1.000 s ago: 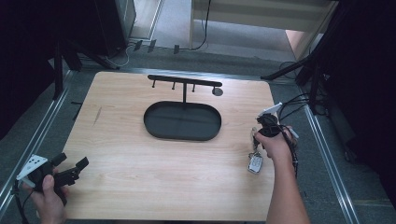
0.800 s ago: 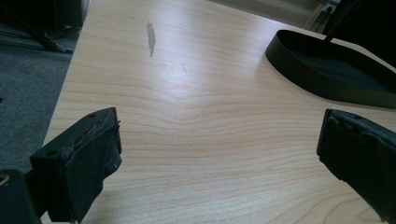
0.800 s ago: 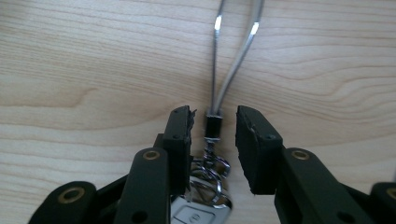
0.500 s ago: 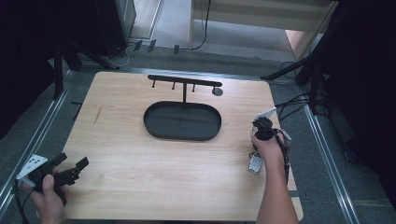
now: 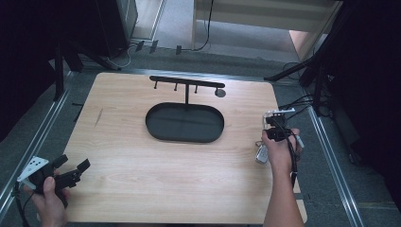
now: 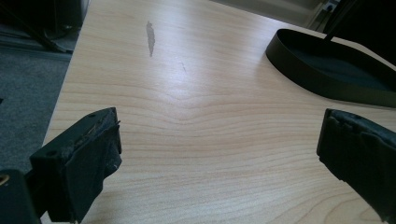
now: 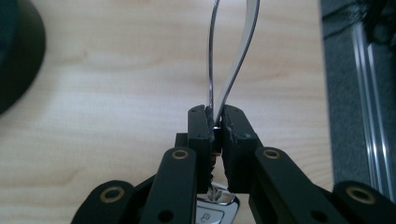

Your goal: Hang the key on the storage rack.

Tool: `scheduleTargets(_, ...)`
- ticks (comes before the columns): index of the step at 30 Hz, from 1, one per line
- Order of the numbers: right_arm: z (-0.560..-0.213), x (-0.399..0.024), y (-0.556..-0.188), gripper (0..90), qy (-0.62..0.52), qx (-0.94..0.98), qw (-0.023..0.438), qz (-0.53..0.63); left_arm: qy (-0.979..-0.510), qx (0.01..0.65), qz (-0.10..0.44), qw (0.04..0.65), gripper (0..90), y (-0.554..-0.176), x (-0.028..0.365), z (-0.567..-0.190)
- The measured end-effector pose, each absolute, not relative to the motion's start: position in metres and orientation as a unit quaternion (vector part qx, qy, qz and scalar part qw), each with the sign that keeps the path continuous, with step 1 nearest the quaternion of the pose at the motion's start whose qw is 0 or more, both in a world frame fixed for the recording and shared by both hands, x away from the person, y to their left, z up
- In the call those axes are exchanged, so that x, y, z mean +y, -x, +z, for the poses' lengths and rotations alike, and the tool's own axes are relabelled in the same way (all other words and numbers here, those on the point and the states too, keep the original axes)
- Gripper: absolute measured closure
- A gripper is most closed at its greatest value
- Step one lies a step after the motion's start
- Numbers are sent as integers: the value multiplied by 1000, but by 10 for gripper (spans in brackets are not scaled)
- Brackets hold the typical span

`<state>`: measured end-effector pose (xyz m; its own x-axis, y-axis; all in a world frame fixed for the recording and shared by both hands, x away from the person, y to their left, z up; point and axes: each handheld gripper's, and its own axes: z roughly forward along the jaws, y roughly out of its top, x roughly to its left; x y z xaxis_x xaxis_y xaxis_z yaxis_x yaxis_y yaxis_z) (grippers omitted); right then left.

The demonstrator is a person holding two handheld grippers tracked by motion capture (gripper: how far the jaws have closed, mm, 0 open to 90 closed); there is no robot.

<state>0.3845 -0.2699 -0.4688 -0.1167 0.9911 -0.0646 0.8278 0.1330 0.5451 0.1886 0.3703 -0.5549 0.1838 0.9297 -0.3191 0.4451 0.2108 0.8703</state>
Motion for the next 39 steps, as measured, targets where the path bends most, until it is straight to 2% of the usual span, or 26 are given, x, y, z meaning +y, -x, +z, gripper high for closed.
scheduleTargets(2,-460,-271,-381,834,-627,701,259,221,-581,592,240,505,1,-189,370,-555)
scheduleTargets(3,-460,-271,-381,834,-627,701,259,221,-580,592,240,505,1,-189,370,-555)
scheduleTargets(6,-449,-272,-377,835,-626,669,309,257,-580,592,240,506,0,-189,371,-555)
scheduleTargets(16,-424,-272,-369,834,-606,613,381,333,-580,592,239,506,1,-189,371,-555)
scheduleTargets(29,-397,-251,-365,834,-561,589,434,388,-581,593,239,505,1,-189,371,-555)
scheduleTargets(39,-392,-225,-363,834,-529,591,438,423,-581,593,237,505,1,-189,371,-555)
